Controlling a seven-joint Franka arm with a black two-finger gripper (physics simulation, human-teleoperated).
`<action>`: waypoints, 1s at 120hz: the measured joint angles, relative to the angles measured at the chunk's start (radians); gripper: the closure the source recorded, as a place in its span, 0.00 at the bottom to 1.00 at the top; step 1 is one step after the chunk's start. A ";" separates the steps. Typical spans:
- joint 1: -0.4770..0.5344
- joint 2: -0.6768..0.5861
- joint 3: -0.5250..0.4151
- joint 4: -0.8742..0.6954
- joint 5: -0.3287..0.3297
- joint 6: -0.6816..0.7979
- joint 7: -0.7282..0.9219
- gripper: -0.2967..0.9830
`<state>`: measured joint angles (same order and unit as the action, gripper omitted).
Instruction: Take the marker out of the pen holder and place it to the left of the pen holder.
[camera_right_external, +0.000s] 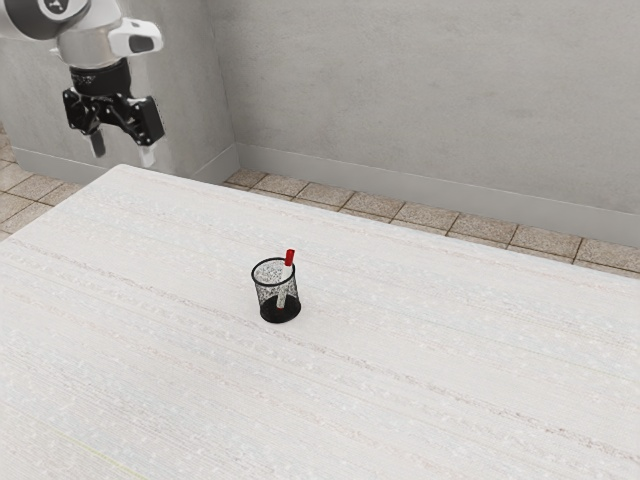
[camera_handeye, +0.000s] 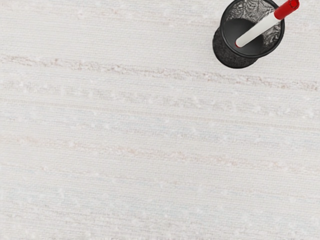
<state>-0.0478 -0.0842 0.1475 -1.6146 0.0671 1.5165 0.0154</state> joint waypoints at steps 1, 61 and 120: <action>0.002 0.000 0.000 0.000 0.001 -0.001 0.001 0.23; -0.102 0.410 -0.026 0.082 -0.028 0.279 0.013 0.23; -0.123 0.634 -0.026 0.137 -0.076 0.557 0.015 0.23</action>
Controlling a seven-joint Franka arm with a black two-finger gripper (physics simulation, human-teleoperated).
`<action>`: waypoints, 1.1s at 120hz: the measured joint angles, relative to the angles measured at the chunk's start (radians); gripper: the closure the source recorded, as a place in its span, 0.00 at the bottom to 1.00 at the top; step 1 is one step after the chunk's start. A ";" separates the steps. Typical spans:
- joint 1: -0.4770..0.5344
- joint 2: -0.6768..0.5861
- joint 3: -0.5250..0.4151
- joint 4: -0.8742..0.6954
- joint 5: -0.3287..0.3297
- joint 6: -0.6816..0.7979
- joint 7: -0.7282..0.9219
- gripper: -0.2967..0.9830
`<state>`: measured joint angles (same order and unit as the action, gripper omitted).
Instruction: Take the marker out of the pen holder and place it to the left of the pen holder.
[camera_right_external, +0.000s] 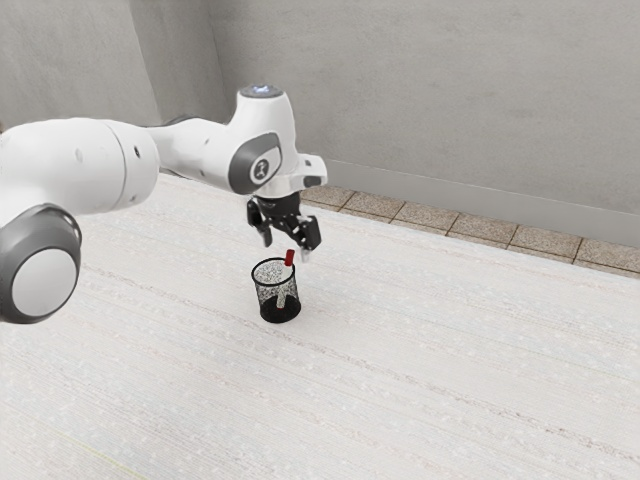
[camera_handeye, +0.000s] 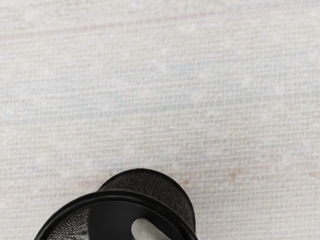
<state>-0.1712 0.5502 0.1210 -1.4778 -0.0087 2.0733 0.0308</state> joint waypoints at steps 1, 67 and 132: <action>0.000 0.002 0.000 0.000 -0.001 0.002 0.000 0.23; 0.000 -0.011 0.002 -0.075 -0.008 0.091 0.004 0.45; 0.012 -0.152 0.011 -0.142 0.033 0.097 -0.005 0.82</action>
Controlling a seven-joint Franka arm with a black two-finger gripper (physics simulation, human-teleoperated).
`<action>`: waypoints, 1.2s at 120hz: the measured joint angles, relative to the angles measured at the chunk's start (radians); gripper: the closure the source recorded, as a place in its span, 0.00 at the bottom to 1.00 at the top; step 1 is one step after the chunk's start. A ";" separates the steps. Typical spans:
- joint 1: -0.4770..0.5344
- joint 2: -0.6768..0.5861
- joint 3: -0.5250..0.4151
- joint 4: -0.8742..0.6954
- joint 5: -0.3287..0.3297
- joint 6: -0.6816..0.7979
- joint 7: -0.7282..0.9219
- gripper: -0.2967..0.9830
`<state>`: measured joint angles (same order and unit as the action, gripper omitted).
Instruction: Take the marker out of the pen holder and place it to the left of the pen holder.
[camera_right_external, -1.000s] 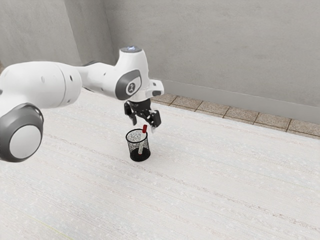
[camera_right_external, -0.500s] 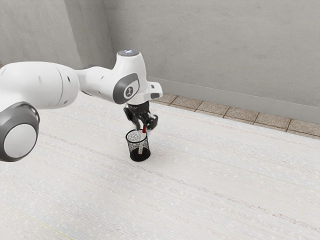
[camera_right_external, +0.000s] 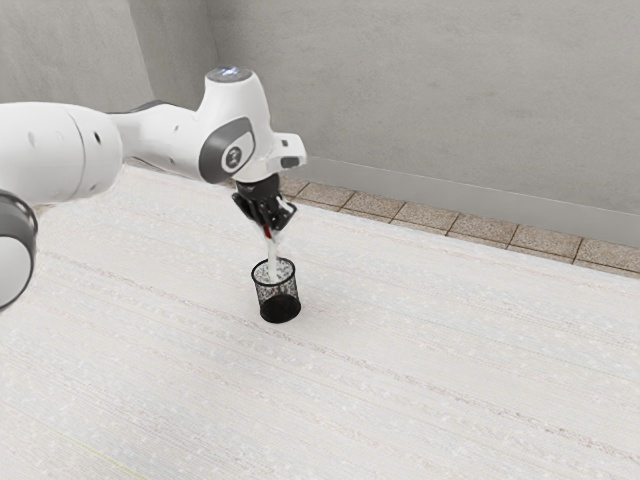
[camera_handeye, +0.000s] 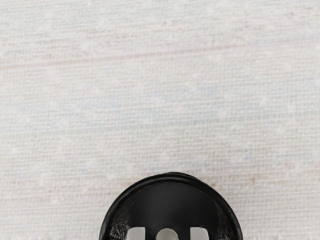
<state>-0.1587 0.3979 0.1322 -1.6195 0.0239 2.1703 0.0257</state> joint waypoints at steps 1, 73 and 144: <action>0.000 -0.007 0.000 -0.002 0.003 -0.001 -0.001 0.82; 0.240 0.009 -0.016 0.087 0.088 -0.146 0.091 0.83; 0.427 0.388 -0.150 0.502 0.085 -0.388 0.367 0.83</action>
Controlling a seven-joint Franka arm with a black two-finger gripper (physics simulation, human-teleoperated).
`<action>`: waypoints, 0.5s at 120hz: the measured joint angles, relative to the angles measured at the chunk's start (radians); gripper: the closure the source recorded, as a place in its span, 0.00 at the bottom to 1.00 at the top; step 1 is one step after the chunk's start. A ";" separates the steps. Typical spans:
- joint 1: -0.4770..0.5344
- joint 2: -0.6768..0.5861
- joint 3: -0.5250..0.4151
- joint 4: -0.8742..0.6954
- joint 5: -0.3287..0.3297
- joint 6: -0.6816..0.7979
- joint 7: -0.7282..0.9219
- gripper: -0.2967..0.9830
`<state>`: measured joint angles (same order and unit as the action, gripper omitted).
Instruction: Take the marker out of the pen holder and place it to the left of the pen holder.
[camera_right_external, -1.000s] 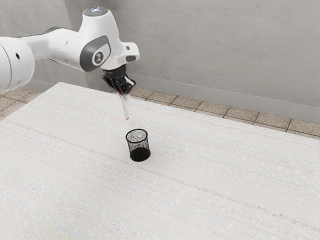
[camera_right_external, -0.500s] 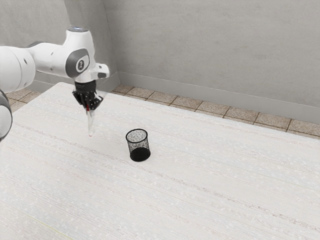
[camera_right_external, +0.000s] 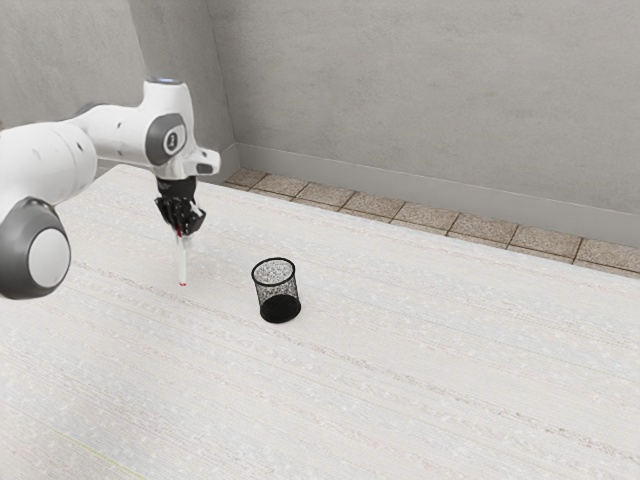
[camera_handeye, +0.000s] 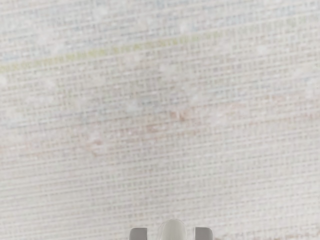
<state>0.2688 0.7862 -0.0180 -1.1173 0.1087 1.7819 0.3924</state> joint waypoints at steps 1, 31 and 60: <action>0.001 0.002 -0.002 0.000 0.000 -0.001 0.003 0.83; 0.016 0.014 -0.021 0.001 -0.012 -0.010 0.068 0.70; -0.029 -0.139 0.020 -0.090 -0.027 -0.018 0.121 0.39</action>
<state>0.2402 0.6469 0.0020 -1.2069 0.0817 1.7642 0.5135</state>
